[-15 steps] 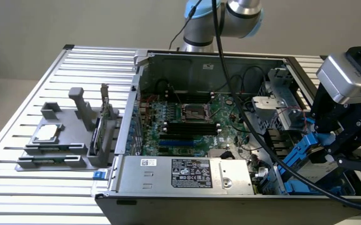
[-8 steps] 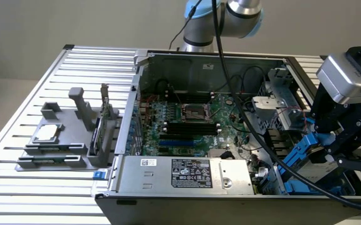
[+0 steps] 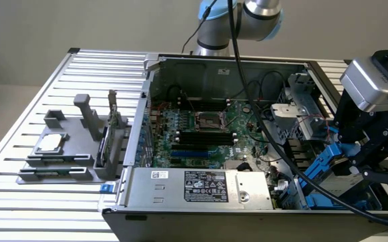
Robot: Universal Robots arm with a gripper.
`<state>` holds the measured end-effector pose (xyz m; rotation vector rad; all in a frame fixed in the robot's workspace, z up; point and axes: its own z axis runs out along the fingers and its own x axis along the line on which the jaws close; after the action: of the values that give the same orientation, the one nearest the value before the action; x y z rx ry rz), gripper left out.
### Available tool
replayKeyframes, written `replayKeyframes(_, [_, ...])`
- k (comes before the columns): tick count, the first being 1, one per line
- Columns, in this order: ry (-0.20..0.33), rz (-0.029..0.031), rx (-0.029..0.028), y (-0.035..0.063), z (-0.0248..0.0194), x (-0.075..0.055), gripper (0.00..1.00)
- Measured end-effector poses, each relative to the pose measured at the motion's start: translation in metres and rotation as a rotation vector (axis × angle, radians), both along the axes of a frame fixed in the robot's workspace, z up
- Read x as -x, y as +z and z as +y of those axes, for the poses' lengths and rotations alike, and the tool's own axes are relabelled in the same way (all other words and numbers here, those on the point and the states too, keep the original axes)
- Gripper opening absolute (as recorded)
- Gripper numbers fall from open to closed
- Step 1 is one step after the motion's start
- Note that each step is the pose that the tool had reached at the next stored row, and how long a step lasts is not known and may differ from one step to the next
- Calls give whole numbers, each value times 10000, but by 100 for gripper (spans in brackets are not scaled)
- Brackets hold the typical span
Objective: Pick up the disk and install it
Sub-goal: 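Insert the disk into the insertion slot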
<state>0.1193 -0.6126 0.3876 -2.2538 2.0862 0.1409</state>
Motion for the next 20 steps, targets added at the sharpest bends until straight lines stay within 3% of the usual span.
replayKeyframes(20, [0, 0, 0, 0, 0, 0, 32])
